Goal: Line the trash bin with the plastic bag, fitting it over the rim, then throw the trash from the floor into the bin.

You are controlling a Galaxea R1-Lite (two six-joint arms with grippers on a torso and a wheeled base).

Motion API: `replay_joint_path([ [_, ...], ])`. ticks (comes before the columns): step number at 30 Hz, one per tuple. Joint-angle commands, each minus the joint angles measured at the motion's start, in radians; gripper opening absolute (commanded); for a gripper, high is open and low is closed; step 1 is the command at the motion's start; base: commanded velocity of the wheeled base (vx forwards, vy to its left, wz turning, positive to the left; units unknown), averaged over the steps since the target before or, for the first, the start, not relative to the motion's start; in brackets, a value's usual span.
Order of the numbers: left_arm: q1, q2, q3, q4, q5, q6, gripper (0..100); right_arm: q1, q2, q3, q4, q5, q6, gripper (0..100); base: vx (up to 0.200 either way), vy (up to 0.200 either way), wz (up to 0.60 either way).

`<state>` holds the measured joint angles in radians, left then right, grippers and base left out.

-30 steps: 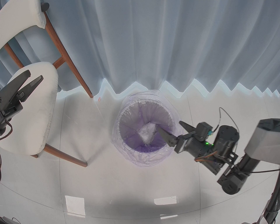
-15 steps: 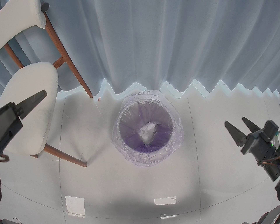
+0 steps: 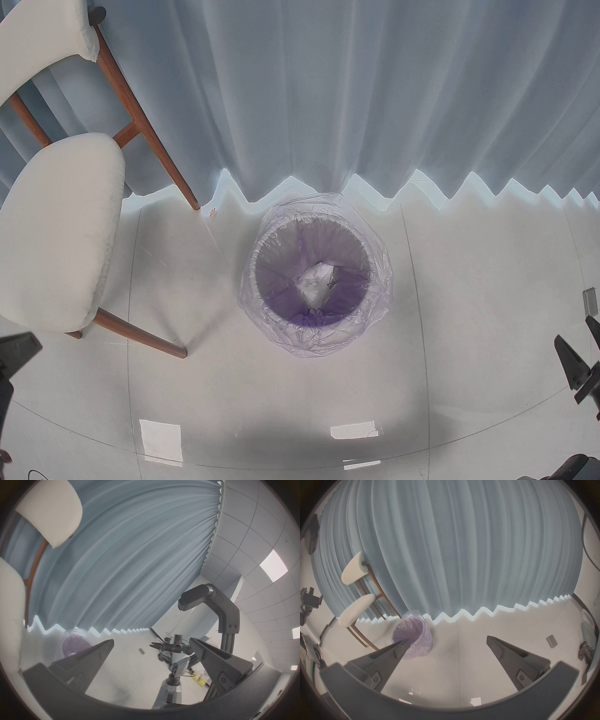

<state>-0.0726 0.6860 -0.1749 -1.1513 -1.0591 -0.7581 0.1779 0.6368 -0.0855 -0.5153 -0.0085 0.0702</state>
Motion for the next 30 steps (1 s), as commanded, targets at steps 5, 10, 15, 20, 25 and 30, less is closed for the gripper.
replay_joint_path([
  [5,0.068,-0.684,0.160,1.179,0.998,0.749,100,-0.178,-0.637,0.086,0.518,-0.014,-0.047,100,0.000,0.000,0.00],
  [10,0.071,-0.686,0.144,1.185,1.217,0.824,100,-0.178,-0.637,0.086,0.517,-0.022,-0.043,100,0.000,0.000,0.00],
  [15,0.071,-0.684,0.156,1.159,1.239,0.740,100,-0.178,-0.637,0.086,0.517,-0.036,-0.033,100,0.000,0.000,0.00],
  [20,0.069,-0.686,0.156,1.162,1.335,0.707,100,-0.178,-0.637,0.086,0.517,-0.038,-0.033,100,0.000,0.000,0.00],
  [25,0.068,-0.684,0.156,1.160,1.211,0.760,100,-0.178,-0.637,0.086,0.517,-0.039,-0.033,100,0.000,0.000,0.00],
  [30,0.060,-0.675,0.166,1.179,1.036,0.766,100,-0.178,-0.637,0.086,0.517,-0.039,-0.032,100,0.000,0.000,0.00],
])
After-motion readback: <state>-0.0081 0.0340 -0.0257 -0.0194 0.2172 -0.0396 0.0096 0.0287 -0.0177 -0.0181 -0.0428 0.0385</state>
